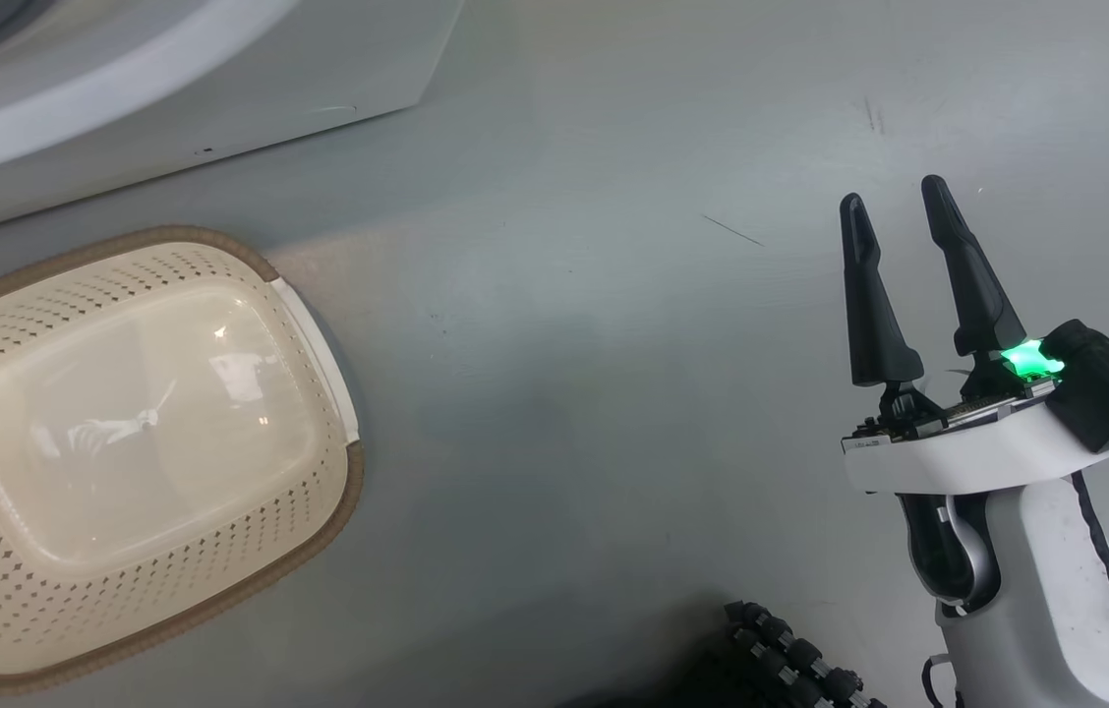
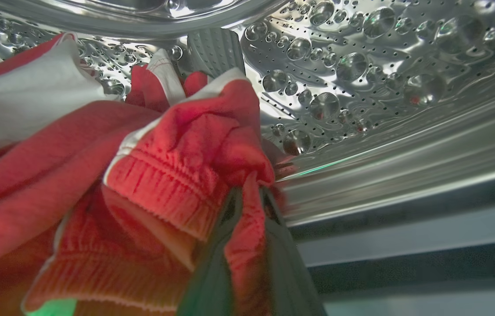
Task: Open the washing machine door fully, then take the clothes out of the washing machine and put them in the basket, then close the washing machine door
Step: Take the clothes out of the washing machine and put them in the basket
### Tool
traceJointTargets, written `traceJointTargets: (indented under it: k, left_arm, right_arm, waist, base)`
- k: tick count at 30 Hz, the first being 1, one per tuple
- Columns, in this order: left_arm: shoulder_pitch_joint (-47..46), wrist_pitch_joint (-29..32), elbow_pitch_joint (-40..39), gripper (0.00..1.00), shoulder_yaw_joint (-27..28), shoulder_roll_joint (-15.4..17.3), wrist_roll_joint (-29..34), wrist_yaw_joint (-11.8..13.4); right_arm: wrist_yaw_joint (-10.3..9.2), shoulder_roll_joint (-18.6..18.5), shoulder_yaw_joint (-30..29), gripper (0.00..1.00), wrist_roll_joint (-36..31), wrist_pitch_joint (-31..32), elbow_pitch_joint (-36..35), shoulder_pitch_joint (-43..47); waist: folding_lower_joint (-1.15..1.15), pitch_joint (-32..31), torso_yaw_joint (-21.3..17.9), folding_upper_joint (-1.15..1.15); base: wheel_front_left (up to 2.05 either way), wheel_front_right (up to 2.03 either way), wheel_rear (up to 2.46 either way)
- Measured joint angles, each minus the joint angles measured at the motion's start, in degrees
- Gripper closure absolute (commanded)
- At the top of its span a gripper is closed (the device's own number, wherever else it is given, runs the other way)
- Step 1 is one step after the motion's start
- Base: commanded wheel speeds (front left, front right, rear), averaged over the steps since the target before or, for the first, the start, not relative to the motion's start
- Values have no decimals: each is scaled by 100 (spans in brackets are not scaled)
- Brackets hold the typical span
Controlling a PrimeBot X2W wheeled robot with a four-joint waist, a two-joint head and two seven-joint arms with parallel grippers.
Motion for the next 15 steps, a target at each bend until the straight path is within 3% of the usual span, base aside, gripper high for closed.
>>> traceJointTargets:
  k: [15]
  left_arm:
    - [-27, -435, -67, 100, -190, 8, 122, -109]
  right_arm:
    - [0, 2, -137, 0, -2, 0, 13, -119]
  waist:
    - [0, -30, 132, 0]
  base:
    - [0, 0, 0]
